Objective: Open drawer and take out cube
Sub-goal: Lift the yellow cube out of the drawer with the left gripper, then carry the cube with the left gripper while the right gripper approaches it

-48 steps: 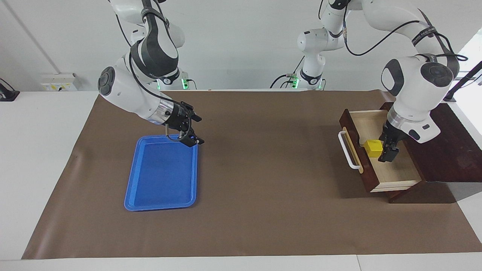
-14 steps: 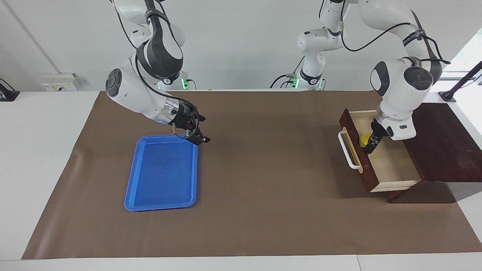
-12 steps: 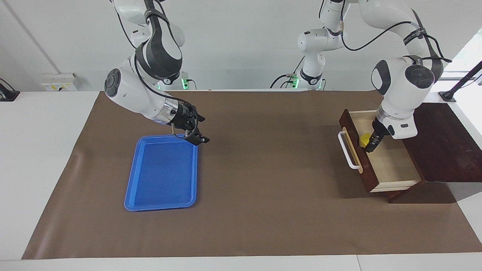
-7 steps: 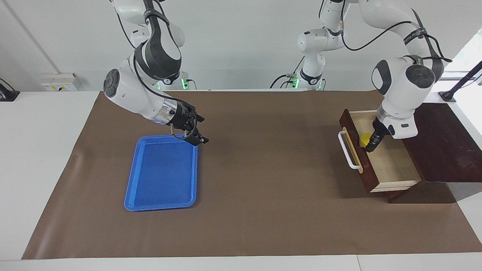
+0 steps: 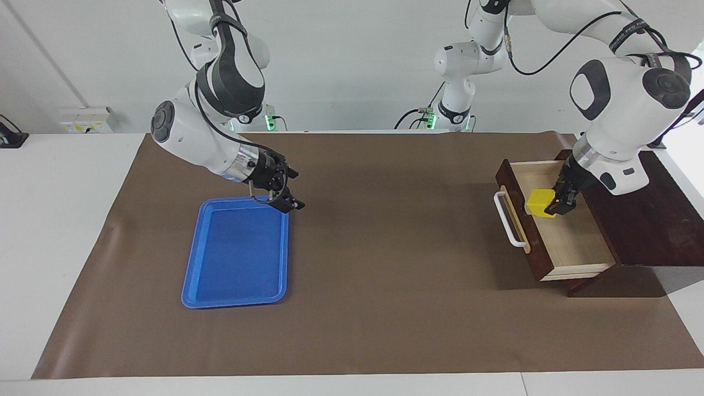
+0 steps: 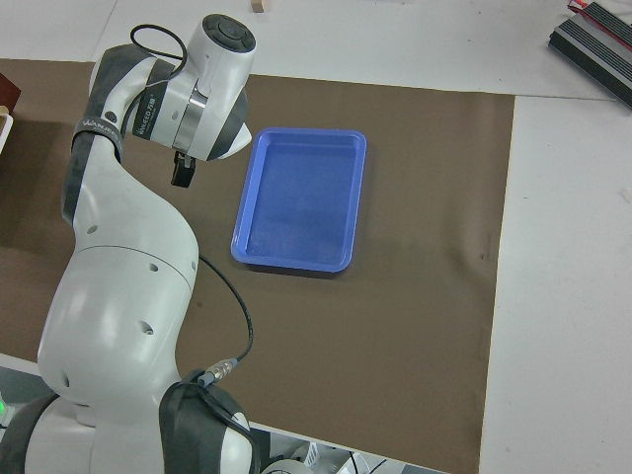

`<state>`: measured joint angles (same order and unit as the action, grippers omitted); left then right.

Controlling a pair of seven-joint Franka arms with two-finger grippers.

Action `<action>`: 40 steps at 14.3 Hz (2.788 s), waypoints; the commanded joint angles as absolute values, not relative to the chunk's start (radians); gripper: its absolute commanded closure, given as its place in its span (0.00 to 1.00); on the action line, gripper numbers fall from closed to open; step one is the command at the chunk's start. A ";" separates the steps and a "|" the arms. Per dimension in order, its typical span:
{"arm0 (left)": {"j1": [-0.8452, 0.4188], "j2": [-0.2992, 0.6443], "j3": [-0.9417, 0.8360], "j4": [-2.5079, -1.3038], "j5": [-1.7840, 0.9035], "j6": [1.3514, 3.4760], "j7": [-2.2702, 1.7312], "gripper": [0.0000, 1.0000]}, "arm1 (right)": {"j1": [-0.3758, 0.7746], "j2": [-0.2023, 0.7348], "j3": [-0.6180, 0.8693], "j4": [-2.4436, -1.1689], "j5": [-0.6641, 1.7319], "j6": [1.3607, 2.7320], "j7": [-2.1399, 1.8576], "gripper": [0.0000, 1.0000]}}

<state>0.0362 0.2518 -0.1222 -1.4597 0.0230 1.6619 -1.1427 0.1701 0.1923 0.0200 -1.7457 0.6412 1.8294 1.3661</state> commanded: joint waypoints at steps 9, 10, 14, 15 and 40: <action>-0.147 0.253 -0.120 -1.388 -0.170 1.739 -1.774 1.00 | 0.172 0.169 0.026 -1.773 0.663 1.842 1.356 0.00; -0.196 0.238 -0.121 -1.431 -0.169 1.776 -1.813 1.00 | 0.172 0.169 0.026 -1.773 0.663 1.841 1.353 0.00; -0.299 0.158 -0.120 -1.615 -0.160 1.948 -1.999 1.00 | 0.178 0.169 0.026 -1.772 0.644 1.838 1.351 0.00; -0.320 0.146 -0.120 -1.644 -0.160 1.979 -2.003 1.00 | 0.196 0.170 0.026 -1.772 0.629 1.835 1.350 0.00; -0.460 0.207 -0.120 -1.602 0.008 1.934 -2.117 1.00 | 0.357 0.314 0.026 -1.626 0.890 2.034 1.716 0.00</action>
